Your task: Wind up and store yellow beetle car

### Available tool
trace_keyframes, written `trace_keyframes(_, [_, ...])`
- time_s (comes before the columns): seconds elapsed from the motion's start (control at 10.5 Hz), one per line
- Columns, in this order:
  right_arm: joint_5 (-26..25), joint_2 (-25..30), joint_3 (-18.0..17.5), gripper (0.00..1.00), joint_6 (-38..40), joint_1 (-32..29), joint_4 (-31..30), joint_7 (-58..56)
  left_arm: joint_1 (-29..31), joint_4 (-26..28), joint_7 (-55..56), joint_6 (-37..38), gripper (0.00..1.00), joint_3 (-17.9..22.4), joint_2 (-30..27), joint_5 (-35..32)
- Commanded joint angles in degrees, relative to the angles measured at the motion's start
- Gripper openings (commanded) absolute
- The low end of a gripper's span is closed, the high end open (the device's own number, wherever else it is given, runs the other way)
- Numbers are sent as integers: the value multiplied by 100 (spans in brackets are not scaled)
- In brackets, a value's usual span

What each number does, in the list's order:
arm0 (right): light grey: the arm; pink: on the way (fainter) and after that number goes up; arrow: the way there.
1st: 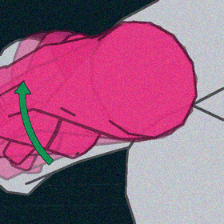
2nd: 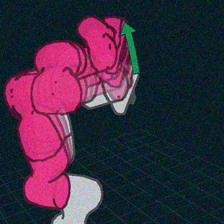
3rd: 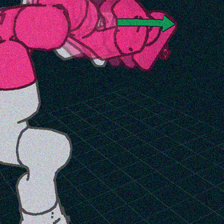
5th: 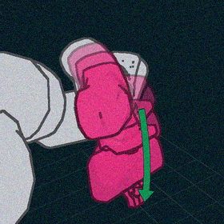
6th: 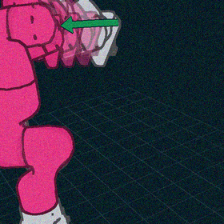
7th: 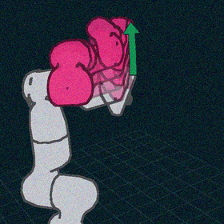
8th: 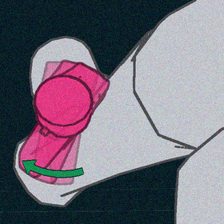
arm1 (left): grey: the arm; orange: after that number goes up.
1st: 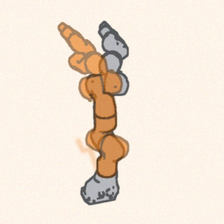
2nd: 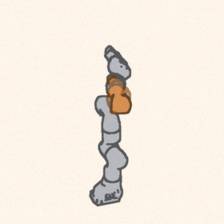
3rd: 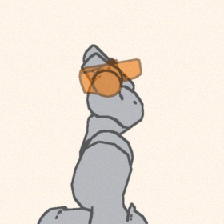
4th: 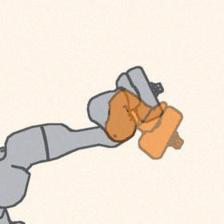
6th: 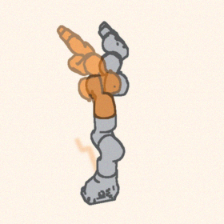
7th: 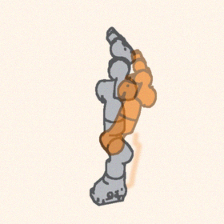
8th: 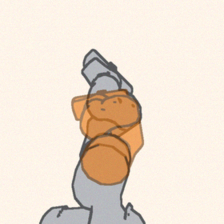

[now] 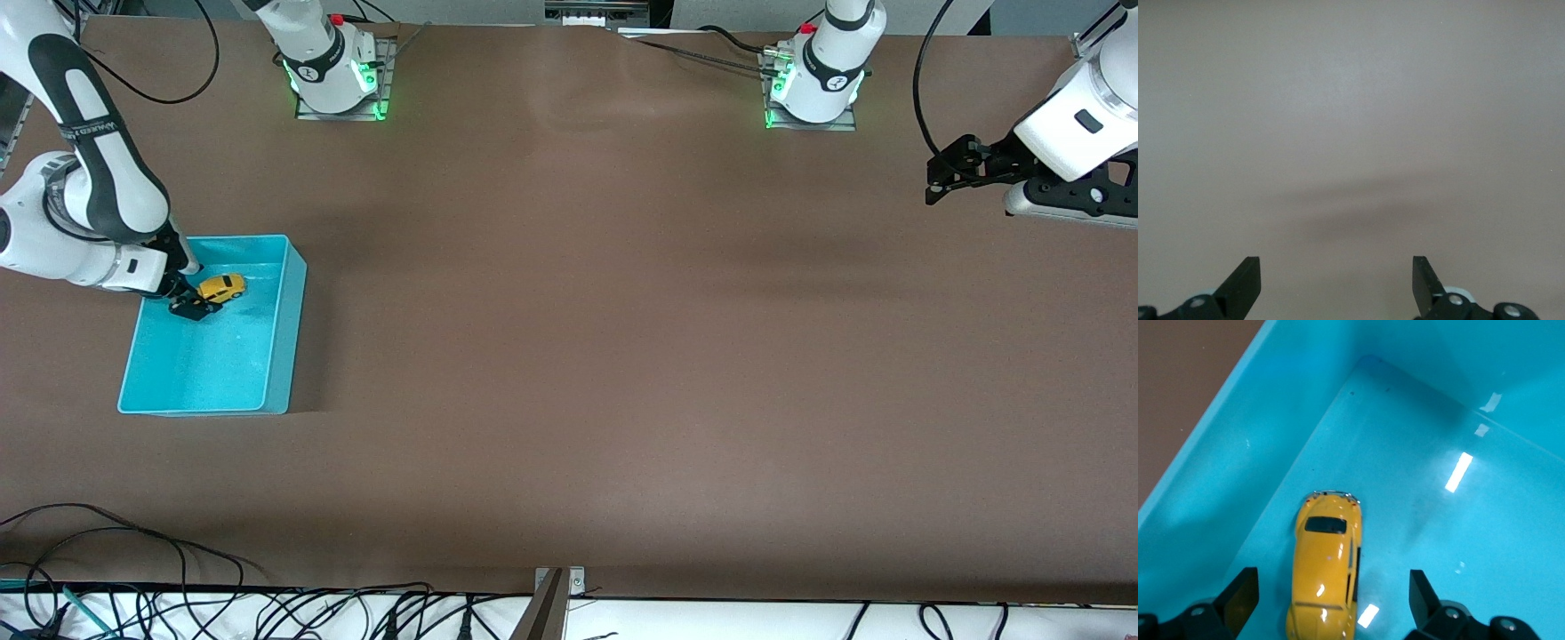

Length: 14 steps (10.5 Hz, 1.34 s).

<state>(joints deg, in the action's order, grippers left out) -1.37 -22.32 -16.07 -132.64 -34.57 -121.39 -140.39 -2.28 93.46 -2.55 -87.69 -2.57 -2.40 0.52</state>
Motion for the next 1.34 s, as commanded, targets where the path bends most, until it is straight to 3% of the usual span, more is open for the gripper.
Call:
trace_keyframes(0.0, [-30, 358, -238, 100, 318, -85, 151, 589, -54, -196, 61, 138, 100, 46, 81, 80])
trace_keyframes(0.57, [-21, 1482, -581, 100, 993, 64, 160, 2845, -45, -196, 61, 138, 100, 55, 81, 80])
trace_keyframes(0.76, [48, 1852, -590, 100, 1222, 493, 282, 3751, -45, -196, 62, 138, 100, 55, 81, 80])
trace_keyframes(1.05, [102, 1967, -529, 100, 1600, 1143, 573, 5184, -45, -196, 62, 138, 100, 55, 81, 80])
trace_keyframes(1.24, [102, 2029, -144, 100, 1976, 1810, 931, 5931, -54, -196, 70, 138, 100, 55, 90, 80])
